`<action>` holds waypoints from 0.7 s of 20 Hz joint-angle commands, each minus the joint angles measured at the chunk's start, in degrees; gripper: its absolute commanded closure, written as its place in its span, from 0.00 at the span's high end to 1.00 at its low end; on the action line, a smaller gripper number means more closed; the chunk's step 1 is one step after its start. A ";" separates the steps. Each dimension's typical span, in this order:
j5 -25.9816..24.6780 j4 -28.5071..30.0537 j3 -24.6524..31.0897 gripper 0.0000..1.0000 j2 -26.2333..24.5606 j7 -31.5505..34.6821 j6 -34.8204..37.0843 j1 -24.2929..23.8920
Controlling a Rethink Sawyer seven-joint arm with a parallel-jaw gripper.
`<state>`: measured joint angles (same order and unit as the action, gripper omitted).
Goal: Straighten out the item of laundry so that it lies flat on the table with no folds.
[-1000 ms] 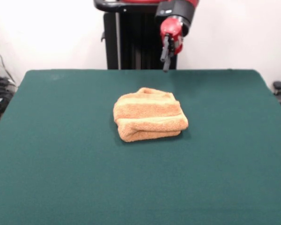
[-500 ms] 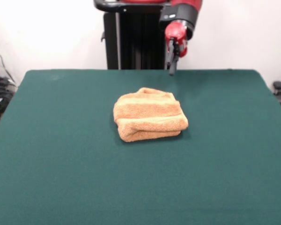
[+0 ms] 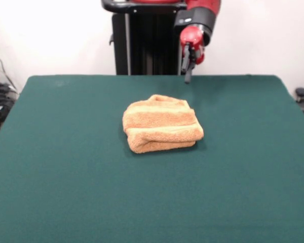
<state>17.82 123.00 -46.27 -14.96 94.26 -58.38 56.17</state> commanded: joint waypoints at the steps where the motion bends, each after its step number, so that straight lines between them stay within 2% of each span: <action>1: 5.65 -7.86 8.81 1.00 -3.25 7.27 -3.36 0.87; 6: 6.27 -9.05 9.08 1.00 -4.88 7.16 -3.48 0.73; 14: 1.89 -11.36 9.77 1.00 -4.88 7.11 -2.17 -0.67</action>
<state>19.56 122.73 -45.13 -19.29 94.26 -58.38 56.03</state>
